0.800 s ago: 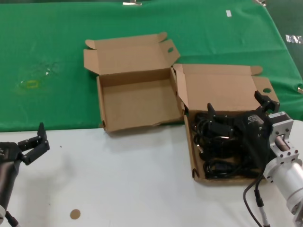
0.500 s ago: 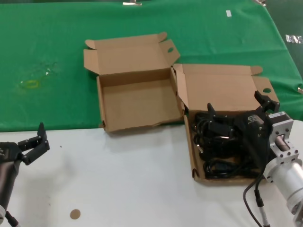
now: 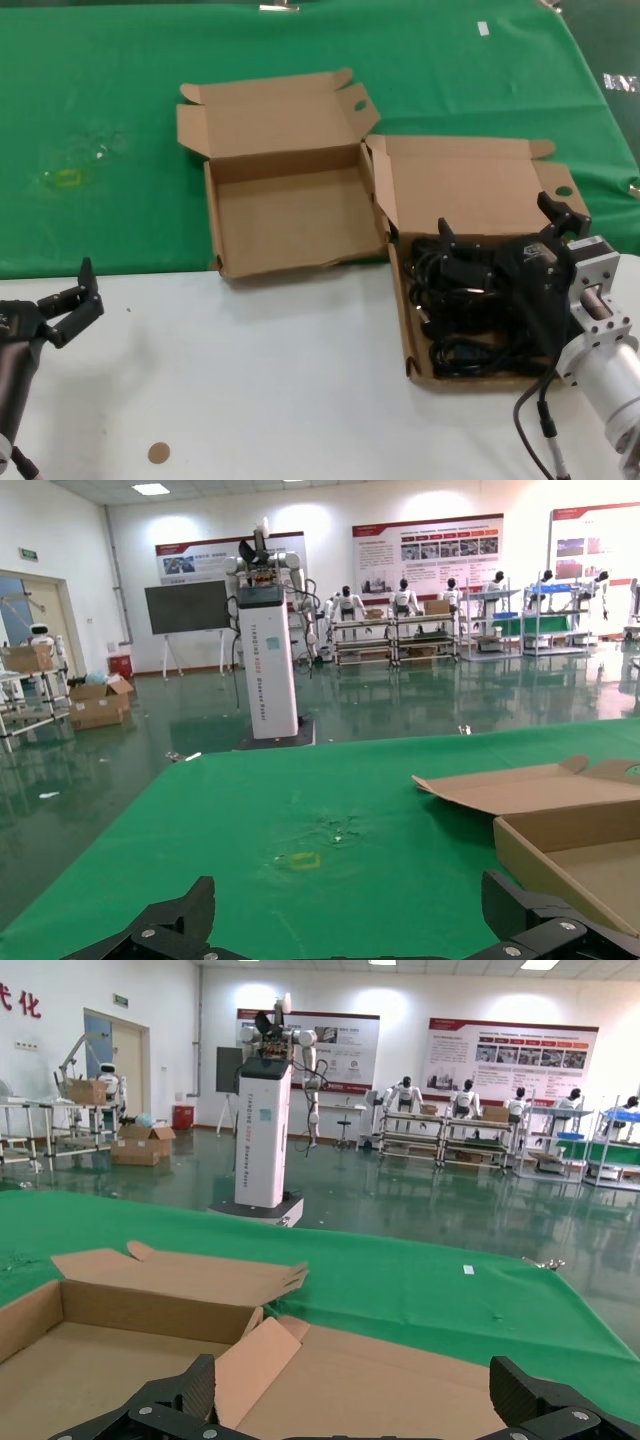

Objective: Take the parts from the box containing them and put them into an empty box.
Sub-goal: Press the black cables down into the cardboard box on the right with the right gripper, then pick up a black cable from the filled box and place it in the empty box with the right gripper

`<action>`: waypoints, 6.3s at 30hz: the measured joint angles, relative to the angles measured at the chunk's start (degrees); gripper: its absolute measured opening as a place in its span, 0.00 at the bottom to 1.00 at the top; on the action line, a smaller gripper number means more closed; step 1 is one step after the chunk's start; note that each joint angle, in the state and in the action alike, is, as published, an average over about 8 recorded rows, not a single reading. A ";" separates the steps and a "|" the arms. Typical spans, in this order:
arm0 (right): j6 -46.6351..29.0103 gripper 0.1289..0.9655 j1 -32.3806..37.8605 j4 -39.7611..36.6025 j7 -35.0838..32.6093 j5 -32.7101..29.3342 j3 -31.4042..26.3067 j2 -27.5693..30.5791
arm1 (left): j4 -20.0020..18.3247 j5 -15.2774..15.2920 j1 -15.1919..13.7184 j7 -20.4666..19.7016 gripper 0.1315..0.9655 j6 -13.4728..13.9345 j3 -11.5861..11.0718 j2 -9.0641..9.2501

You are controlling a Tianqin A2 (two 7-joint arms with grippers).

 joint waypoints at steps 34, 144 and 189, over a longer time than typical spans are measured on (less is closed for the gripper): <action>-5.85 1.00 19.96 2.23 5.10 15.12 -30.63 42.70 | 0.00 0.01 0.00 0.00 0.35 0.00 0.00 0.00; -66.20 0.13 60.97 -24.55 -4.64 -25.92 -27.97 15.89 | 0.00 0.01 0.00 -0.01 0.02 0.00 0.00 0.00; -45.40 0.13 68.35 -62.98 -23.03 -28.61 -32.11 -10.02 | 0.00 0.01 0.00 -0.02 0.02 0.00 0.00 0.00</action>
